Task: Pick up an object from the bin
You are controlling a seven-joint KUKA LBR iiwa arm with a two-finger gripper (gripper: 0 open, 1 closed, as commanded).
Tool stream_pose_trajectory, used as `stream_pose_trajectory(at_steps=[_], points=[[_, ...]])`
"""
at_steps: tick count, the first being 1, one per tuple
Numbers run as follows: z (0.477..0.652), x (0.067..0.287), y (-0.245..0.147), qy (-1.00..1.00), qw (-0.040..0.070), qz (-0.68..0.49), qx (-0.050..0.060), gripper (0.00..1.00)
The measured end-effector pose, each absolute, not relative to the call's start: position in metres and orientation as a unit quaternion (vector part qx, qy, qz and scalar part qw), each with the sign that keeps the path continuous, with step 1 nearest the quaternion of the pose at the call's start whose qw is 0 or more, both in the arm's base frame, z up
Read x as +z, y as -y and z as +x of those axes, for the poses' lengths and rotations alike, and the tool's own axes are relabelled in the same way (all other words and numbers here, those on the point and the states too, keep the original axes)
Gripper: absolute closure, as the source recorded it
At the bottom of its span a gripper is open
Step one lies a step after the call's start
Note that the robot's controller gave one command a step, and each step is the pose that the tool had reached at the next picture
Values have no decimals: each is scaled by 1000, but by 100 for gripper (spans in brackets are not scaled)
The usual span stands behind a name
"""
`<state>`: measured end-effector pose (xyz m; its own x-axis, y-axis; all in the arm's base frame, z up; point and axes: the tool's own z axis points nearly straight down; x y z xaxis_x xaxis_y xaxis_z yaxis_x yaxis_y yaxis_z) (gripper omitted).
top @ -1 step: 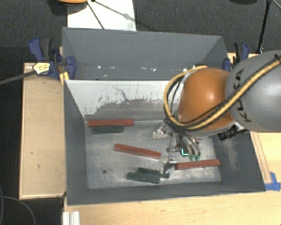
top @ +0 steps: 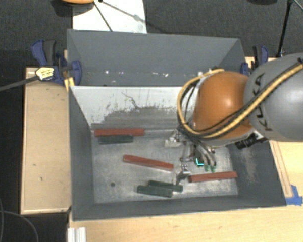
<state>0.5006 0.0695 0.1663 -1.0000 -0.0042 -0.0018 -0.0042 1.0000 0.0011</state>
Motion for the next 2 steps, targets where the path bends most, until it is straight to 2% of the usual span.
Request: stream_pose_trajectory(at_steps=[1,2], points=[[508,75,-71,-998,4,58,1,100],[508,75,-71,-998,4,58,1,100]])
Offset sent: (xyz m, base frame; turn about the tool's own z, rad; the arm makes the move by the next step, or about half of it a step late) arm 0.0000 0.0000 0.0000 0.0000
